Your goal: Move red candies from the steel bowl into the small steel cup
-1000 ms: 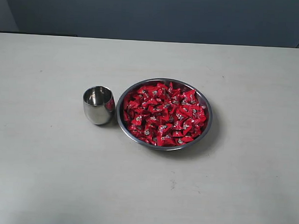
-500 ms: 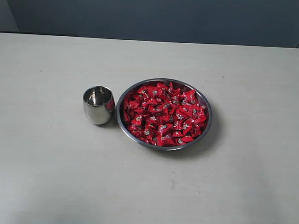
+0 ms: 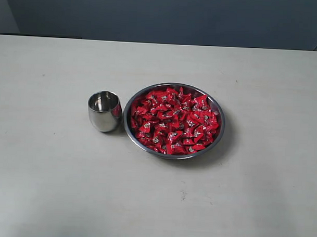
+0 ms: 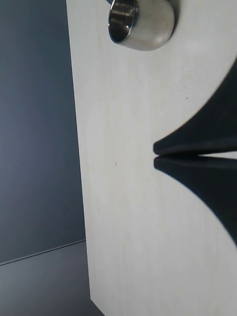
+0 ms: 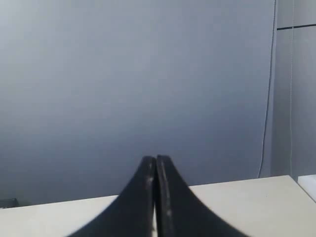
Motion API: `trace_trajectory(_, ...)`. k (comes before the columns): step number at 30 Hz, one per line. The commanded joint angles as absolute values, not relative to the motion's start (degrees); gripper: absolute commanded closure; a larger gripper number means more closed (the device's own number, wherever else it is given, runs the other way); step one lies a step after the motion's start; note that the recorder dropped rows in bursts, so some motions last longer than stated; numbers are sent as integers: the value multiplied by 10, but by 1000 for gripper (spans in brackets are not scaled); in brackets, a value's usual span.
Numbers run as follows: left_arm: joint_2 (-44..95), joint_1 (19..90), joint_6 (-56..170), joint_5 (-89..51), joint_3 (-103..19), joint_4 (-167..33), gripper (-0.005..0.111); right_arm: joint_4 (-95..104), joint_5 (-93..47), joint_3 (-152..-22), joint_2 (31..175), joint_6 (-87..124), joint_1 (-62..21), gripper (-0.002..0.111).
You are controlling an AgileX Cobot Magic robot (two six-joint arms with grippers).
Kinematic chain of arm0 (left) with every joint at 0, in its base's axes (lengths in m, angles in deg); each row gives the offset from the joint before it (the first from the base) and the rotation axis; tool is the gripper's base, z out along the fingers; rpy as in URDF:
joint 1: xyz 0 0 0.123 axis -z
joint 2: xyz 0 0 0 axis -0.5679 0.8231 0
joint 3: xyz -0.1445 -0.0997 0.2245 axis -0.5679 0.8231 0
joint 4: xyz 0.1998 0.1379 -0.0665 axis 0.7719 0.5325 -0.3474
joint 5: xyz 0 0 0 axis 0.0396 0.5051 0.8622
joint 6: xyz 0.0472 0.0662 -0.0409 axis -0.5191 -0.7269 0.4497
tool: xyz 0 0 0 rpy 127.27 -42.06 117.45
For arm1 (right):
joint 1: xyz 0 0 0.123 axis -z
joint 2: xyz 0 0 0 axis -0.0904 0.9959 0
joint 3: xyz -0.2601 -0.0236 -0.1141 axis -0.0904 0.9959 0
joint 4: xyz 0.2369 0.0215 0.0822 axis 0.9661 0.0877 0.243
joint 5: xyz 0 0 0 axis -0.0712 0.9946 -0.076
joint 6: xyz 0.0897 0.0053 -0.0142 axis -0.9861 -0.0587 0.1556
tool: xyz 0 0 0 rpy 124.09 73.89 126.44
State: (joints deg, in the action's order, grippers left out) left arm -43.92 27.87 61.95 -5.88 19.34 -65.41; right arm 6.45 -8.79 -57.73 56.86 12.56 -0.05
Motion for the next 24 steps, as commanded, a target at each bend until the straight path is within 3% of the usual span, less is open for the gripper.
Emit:
trace_trajectory(1,-442,278,621,-60,189,-653,106,67,-99,-581,570,127,-1,109)
trace_trajectory(8,-442,278,621,-60,189,-653,106,175,23,-580,638,171,-2,109)
trace_trajectory(17,-442,278,621,-60,189,-653,106,480,97,-581,893,522,-74,109)
trace_trajectory(20,-442,278,621,-60,189,-653,106,508,111,-599,983,585,-105,100)
trace_trajectory(24,-442,278,621,-60,189,-653,106,508,138,-657,1099,592,-146,74)
